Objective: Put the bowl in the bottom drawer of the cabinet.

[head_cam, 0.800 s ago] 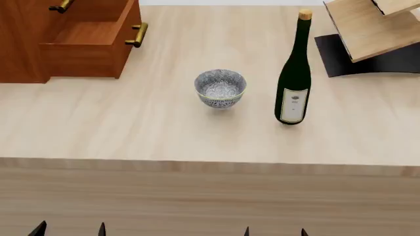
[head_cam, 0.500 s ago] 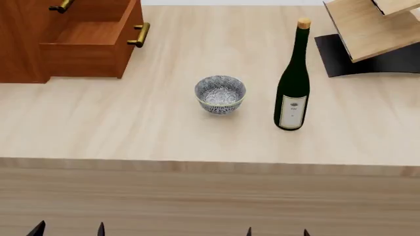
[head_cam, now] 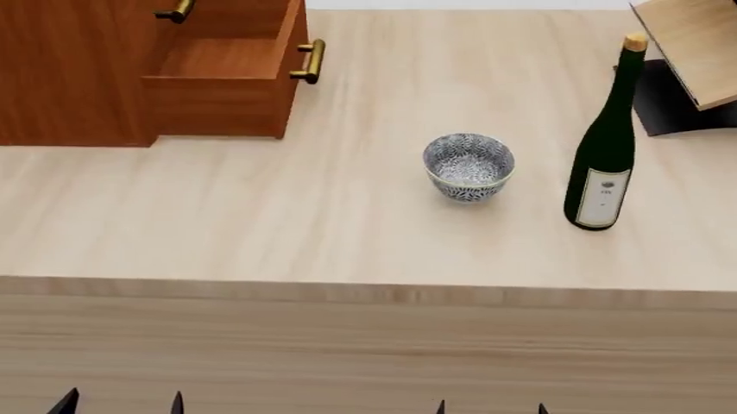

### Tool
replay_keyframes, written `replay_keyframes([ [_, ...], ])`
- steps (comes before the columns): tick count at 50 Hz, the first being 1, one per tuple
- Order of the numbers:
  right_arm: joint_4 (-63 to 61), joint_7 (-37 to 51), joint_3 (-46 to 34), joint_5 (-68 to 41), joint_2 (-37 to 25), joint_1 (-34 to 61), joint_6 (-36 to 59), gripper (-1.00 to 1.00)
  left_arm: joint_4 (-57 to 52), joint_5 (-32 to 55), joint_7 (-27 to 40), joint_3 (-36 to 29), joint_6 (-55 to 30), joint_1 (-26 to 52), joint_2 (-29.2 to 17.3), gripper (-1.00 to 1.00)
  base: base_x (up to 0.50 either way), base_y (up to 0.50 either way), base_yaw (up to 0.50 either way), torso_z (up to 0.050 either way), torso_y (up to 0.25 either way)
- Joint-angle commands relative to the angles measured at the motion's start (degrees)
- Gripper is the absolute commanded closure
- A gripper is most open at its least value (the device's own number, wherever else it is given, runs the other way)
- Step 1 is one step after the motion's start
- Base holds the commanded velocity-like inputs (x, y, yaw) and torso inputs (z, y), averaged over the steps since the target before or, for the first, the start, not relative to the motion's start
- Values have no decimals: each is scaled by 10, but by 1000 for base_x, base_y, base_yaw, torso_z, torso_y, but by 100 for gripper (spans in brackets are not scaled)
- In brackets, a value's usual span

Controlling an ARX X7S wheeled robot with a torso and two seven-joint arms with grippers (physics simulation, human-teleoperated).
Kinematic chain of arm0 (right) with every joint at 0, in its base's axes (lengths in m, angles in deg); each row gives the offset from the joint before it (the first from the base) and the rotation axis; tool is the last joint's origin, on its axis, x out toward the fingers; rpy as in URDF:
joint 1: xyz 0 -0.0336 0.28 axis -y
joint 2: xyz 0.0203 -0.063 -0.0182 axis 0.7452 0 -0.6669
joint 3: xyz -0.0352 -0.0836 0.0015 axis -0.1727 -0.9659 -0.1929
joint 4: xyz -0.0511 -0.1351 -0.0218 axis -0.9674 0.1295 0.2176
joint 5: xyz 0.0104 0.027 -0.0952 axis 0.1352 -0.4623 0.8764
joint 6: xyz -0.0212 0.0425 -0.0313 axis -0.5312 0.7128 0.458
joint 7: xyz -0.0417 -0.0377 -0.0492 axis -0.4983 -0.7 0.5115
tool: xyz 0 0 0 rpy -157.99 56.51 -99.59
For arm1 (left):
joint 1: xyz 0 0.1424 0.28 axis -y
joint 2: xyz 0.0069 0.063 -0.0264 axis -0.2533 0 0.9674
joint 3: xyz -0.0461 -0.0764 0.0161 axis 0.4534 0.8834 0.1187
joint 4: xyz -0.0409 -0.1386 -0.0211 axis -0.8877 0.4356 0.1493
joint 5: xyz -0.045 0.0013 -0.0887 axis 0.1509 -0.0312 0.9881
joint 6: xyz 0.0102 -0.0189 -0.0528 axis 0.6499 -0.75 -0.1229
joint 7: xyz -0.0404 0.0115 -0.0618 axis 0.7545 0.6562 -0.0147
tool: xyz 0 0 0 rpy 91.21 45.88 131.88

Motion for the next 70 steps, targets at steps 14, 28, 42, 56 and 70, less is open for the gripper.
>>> replay_keyframes([
  [14,-25,24,-24,-9,-16,-6,11,-100,-4,16,26,-13,-5,1,-16,-100,0,500,0,0,0],
  [28,-32,34,-30,-23,-22,-5,19,-100,-20,16,37,-27,-12,-1,-27,-100,0,500,0,0,0],
  [42,-91,54,-40,-15,-32,-10,58,-100,-68,3,62,-33,-39,-9,-36,-100,0,68,0,34,0],
  [56,-130,65,-47,-15,-40,1,94,-100,-171,12,72,-34,-73,-56,-55,-100,0,0,0,50,0],
  [70,-166,75,-53,-10,-49,20,135,-100,-211,18,76,-35,-86,-80,-69,-100,0,0,0,50,0],
])
